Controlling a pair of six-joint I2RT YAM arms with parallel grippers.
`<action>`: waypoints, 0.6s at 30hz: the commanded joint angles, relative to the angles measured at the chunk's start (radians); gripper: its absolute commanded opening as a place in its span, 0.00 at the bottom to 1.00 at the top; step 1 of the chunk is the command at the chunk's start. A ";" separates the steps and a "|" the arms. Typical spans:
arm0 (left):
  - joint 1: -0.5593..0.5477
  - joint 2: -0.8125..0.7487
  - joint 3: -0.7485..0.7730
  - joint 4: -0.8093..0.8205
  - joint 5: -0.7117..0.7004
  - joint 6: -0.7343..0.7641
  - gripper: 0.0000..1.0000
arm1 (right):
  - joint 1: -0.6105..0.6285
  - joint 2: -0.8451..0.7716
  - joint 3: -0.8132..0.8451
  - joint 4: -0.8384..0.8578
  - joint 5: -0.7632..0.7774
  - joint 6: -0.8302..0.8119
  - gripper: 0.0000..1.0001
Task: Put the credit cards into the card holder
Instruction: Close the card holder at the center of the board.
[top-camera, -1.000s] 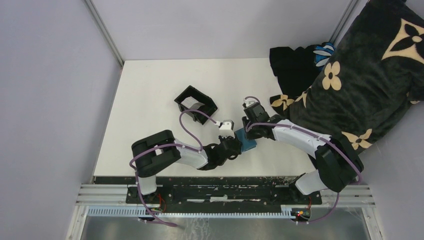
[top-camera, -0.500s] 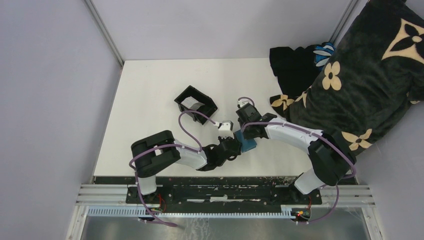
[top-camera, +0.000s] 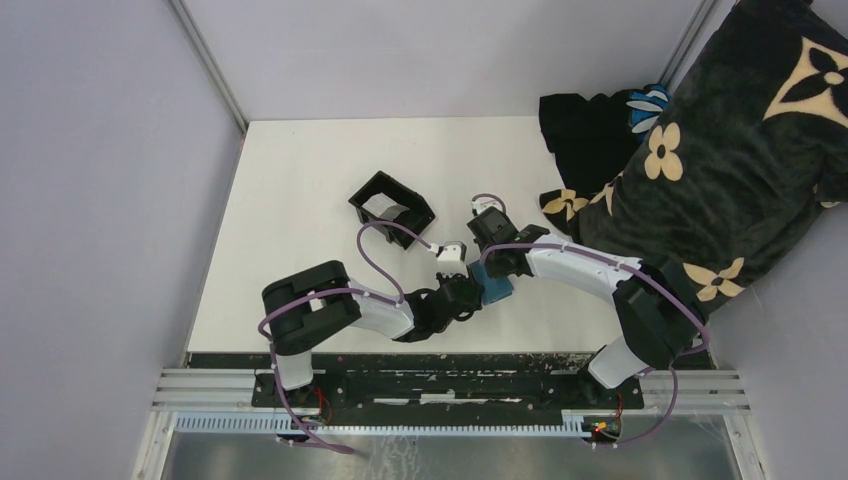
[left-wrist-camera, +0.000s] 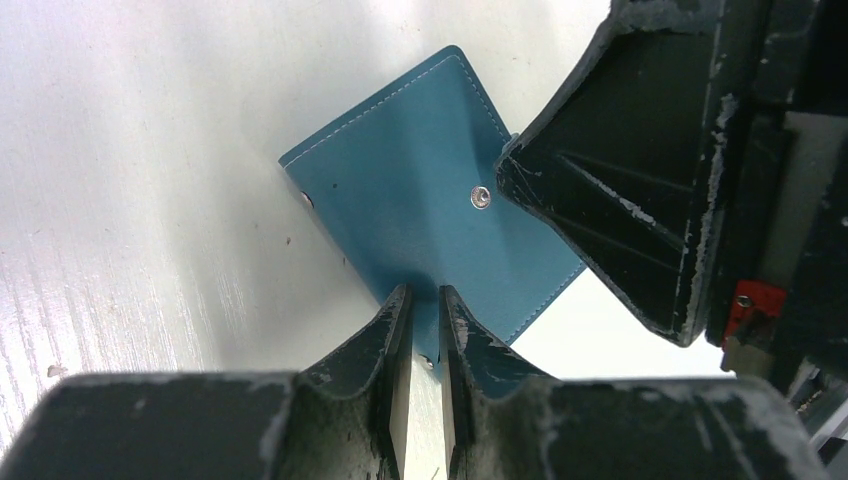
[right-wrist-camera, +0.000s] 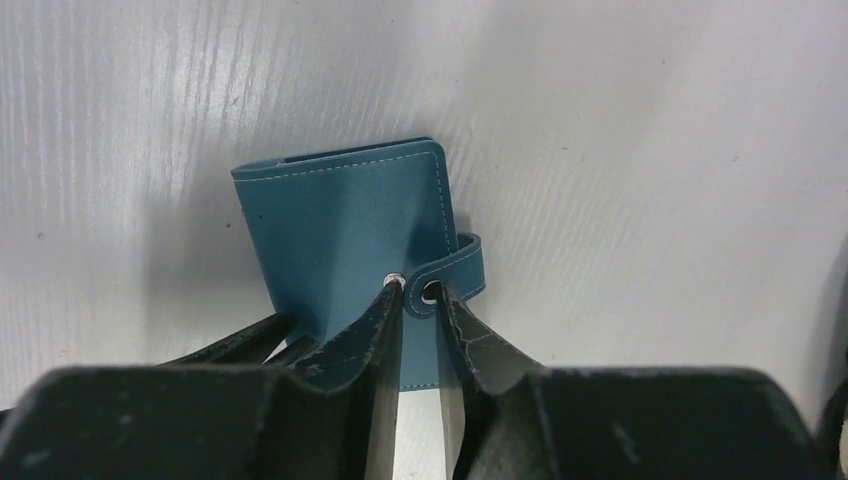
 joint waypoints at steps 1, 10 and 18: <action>-0.011 -0.015 -0.016 -0.022 0.029 -0.029 0.22 | 0.006 0.016 0.041 -0.011 0.045 -0.006 0.21; -0.011 -0.015 -0.016 -0.022 0.028 -0.030 0.22 | 0.009 0.016 0.050 -0.035 0.065 -0.006 0.13; -0.011 -0.011 -0.017 -0.020 0.028 -0.033 0.22 | 0.019 0.007 0.050 -0.047 0.091 -0.011 0.25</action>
